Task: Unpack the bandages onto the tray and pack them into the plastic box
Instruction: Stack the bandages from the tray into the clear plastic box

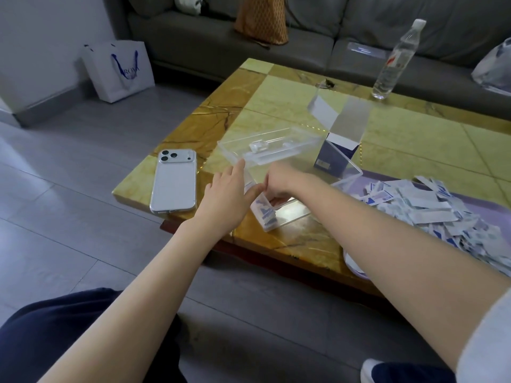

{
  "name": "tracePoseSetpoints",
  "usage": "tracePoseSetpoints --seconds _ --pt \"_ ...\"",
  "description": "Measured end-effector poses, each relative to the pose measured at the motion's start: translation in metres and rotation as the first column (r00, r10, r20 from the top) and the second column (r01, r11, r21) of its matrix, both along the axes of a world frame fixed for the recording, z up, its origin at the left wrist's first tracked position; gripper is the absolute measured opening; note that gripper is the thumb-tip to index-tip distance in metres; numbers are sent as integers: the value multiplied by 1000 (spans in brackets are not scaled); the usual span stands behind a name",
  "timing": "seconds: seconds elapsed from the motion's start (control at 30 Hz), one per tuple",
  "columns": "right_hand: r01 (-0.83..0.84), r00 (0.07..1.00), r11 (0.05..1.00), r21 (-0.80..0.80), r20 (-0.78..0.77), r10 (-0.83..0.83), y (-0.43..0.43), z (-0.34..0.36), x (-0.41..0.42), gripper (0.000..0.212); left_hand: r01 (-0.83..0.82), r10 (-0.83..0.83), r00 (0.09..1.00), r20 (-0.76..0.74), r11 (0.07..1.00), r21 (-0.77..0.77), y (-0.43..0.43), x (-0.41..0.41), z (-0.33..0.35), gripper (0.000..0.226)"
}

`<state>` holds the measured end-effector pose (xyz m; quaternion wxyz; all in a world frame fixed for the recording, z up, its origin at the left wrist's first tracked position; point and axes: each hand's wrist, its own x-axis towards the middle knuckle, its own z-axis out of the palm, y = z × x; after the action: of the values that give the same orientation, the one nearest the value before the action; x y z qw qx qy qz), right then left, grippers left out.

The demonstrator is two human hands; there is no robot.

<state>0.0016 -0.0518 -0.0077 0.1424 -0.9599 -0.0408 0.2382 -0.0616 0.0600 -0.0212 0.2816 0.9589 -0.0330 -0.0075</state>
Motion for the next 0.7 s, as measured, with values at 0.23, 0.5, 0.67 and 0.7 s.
tracePoseSetpoints --seconds 0.23,0.5,0.67,0.7 --pt "6 1000 999 -50 -7 -7 1 -2 3 22 -16 17 1000 -24 999 42 -2 -1 4 67" --pt "20 995 999 -48 -93 -25 -1 4 0 27 -17 17 998 -62 1000 -5 -3 1 6 67" --pt "47 996 999 21 -79 -45 -1 5 -3 13 -21 20 997 -72 1000 -23 -3 1 6 67" --pt "36 996 999 20 -82 -35 -1 5 -2 16 -22 20 997 -74 999 -26 -3 1 5 67"
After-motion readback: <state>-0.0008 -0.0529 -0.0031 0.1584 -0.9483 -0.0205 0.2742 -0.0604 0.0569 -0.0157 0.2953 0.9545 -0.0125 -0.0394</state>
